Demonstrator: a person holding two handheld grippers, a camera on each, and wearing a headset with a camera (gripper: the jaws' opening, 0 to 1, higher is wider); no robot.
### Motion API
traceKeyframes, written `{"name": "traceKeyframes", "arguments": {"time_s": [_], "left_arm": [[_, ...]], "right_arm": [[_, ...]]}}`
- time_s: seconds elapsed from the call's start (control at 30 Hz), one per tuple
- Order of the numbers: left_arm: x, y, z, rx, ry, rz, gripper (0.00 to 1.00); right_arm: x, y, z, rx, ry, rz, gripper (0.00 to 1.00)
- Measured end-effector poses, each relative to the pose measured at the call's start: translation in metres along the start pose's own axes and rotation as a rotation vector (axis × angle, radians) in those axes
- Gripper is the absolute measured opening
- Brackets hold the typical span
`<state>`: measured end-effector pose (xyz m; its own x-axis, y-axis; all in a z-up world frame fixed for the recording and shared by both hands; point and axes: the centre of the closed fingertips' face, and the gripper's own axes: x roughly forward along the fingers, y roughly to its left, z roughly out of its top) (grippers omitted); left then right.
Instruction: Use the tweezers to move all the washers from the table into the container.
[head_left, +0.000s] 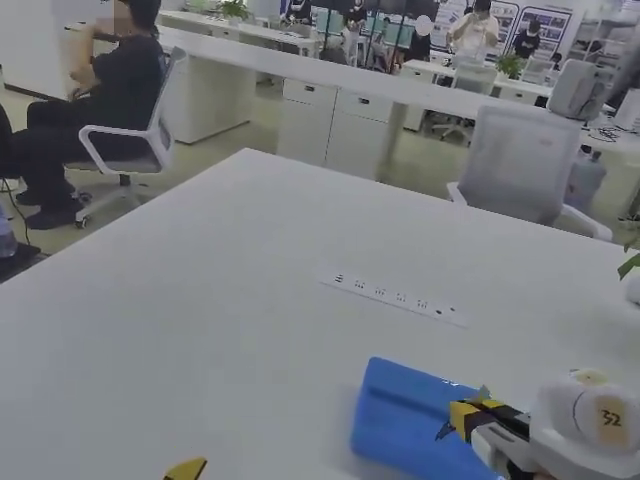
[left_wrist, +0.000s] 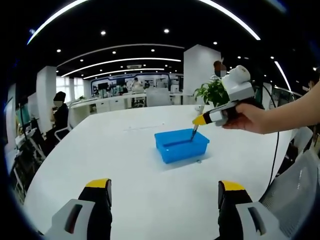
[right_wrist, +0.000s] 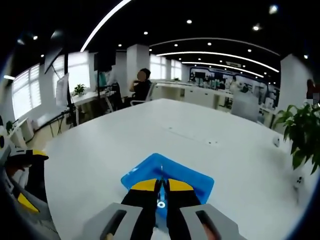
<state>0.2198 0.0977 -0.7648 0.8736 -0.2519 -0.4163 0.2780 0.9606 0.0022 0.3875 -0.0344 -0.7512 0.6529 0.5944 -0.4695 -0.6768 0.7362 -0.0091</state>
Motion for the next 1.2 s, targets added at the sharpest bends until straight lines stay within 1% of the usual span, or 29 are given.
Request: {"name": "traceKeyframes", "arguments": {"time_s": [0.1, 0.17, 0.23, 0.3, 0.4, 0.43, 0.57, 0.6, 0.83, 1.0, 1.2], "left_arm": [[0.000, 0.000, -0.001, 0.001, 0.004, 0.000, 0.90], [0.000, 0.000, -0.001, 0.002, 0.004, 0.000, 0.90], [0.000, 0.000, -0.001, 0.002, 0.005, -0.001, 0.90], [0.000, -0.001, 0.000, 0.004, 0.004, -0.002, 0.90], [0.001, -0.001, -0.001, 0.004, 0.007, -0.004, 0.90], [0.000, -0.002, 0.000, 0.002, 0.001, -0.008, 0.90], [0.001, -0.002, -0.001, 0.004, 0.005, -0.010, 0.91], [0.001, -0.003, 0.000, 0.002, 0.001, -0.013, 0.91], [0.001, -0.003, -0.001, 0.006, 0.006, -0.011, 0.91], [0.002, -0.002, -0.003, 0.010, 0.018, -0.009, 0.90], [0.002, -0.003, -0.003, 0.012, 0.020, -0.012, 0.90]], "right_arm": [[-0.013, 0.004, 0.001, 0.004, -0.016, 0.009, 0.02], [-0.019, 0.009, -0.002, -0.002, -0.012, 0.018, 0.02], [-0.024, 0.013, -0.007, -0.026, -0.004, 0.020, 0.02], [-0.025, 0.016, -0.013, -0.040, 0.009, 0.026, 0.02], [-0.023, 0.018, -0.024, -0.039, 0.028, 0.029, 0.02], [-0.021, 0.018, -0.029, -0.033, 0.034, 0.029, 0.02], [-0.014, 0.015, -0.043, -0.031, 0.061, 0.014, 0.02], [-0.011, 0.013, -0.047, -0.025, 0.072, 0.011, 0.02], [-0.003, 0.010, -0.063, 0.013, 0.104, 0.002, 0.02], [-0.001, 0.011, -0.067, 0.034, 0.112, 0.000, 0.02], [0.000, 0.010, -0.066, 0.051, 0.105, -0.008, 0.02]]}}
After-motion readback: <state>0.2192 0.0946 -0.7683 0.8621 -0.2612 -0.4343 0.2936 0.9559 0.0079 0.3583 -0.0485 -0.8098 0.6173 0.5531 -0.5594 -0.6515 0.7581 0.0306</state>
